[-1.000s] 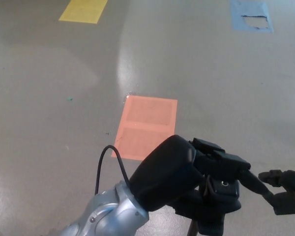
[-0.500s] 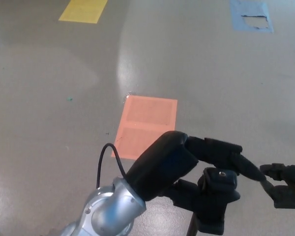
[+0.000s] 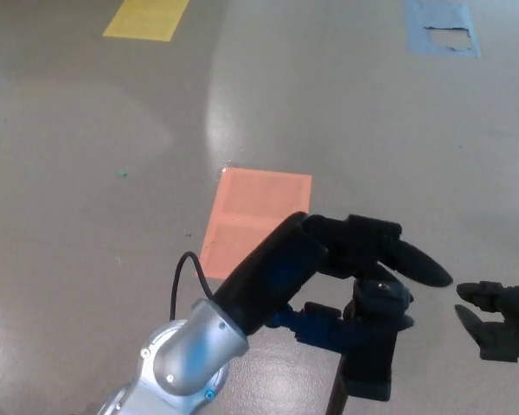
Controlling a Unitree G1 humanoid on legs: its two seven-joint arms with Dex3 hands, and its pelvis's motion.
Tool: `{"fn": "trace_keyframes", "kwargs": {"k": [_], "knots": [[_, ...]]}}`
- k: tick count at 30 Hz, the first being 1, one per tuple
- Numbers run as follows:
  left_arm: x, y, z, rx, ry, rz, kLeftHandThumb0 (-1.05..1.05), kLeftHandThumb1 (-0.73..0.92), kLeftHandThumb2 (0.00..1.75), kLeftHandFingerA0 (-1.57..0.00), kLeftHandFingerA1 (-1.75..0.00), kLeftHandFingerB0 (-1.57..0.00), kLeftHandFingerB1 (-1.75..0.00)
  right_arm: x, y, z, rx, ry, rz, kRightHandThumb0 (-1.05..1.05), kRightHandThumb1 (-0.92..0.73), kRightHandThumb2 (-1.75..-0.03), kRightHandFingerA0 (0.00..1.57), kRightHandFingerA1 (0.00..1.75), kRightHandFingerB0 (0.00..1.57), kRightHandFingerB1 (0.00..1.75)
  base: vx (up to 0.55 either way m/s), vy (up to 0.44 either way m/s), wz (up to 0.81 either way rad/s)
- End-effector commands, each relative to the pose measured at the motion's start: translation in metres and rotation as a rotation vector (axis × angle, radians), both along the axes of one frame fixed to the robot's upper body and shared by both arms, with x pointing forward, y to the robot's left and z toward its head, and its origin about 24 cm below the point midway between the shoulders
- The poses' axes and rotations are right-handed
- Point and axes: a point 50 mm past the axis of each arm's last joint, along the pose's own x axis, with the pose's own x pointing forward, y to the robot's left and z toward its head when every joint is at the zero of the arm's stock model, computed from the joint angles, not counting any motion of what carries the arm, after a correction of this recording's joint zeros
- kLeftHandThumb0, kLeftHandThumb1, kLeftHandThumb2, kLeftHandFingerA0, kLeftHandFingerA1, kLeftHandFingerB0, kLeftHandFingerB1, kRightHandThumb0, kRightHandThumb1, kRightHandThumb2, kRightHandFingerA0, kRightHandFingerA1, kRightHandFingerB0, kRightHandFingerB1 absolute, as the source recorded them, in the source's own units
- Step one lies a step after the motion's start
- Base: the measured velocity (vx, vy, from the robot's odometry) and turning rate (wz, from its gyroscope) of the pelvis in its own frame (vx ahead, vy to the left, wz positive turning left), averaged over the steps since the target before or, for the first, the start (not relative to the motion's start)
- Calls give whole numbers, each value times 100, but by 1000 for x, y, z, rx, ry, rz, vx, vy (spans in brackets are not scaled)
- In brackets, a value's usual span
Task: The robot uses its left hand to grab the top of a phone stand kept on the floor and rotates it anti-clockwise
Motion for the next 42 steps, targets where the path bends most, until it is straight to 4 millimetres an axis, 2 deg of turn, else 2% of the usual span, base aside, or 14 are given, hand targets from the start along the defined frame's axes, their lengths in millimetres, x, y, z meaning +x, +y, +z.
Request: {"fn": "trace_keyframes", "kwargs": {"k": [1,4,5,6,7,10,13,16,19,22,25,26,32,42], "knots": [[15,10,-27,-330,1001,-184,-12,57,58,-96,-61,-77,-55,-12,39,10,456,-228,263,-68,-92,-80,29,44,26,37,0,0,0],[17,12,-29,-328,1015,-190,-14,58,57,-95,-61,-75,-54,-16,58,13,592,-241,358,-71,-92,-103,21,48,23,43,0,0,0],[18,12,-29,-328,1018,-191,-14,58,57,-95,-61,-75,-54,-15,58,13,602,-224,353,-71,-92,-103,21,48,23,43,0,0,0],[18,13,-29,-324,1021,-180,-12,56,58,-96,-61,-77,-55,-13,39,7,506,-213,217,-77,-82,-114,10,50,4,40,0,0,0],[19,13,-30,-325,1026,-174,-10,56,56,-98,-60,-77,-53,-11,17,-2,370,-153,29,-90,-73,-108,0,12,0,8,0,0,0],[20,14,-31,-326,1037,-167,-10,56,56,-99,-60,-77,-53,-14,-14,-9,169,-79,-200,-92,-73,-108,0,11,0,7,0,0,0],[23,16,-32,-342,1069,-191,-7,60,57,-101,-63,-75,-54,-14,-13,-9,169,-81,-194,-90,-75,-109,0,16,0,8,0,0,0],[27,18,-35,-385,1131,-221,-6,60,58,-103,-87,-73,-56,-14,-13,-10,167,-77,-203,-90,-74,-108,1,16,0,8,0,0,0],[31,20,-38,-386,1160,-213,-9,60,59,-103,-85,-76,-56,-14,-13,-10,183,-76,-209,-88,-73,-106,0,17,0,9,0,0,0],[36,22,-41,-390,1197,-190,-11,59,60,-106,-105,-76,-57,-12,-13,-8,185,-75,-209,-87,-73,-107,1,18,0,10,0,0,0],[38,23,-42,-387,1210,-177,-7,61,57,-106,-104,-78,-55,-10,-12,-7,178,-80,-208,-85,-72,-107,1,21,0,12,0,0,0],[39,24,-43,-388,1214,-176,-6,61,58,-107,-88,-78,-55,-10,-12,-7,173,-81,-207,-87,-75,-107,1,17,0,9,0,0,0],[42,26,-47,-395,1254,-172,-7,62,58,-99,-64,-77,-54,-10,-13,-6,192,-79,-216,-84,-73,-107,1,19,0,12,0,0,0],[43,33,-58,-433,1311,-131,-14,59,60,-97,-62,-78,-55,-10,-12,-7,183,-77,-218,-85,-76,-106,1,19,0,10,0,0,0]]}}
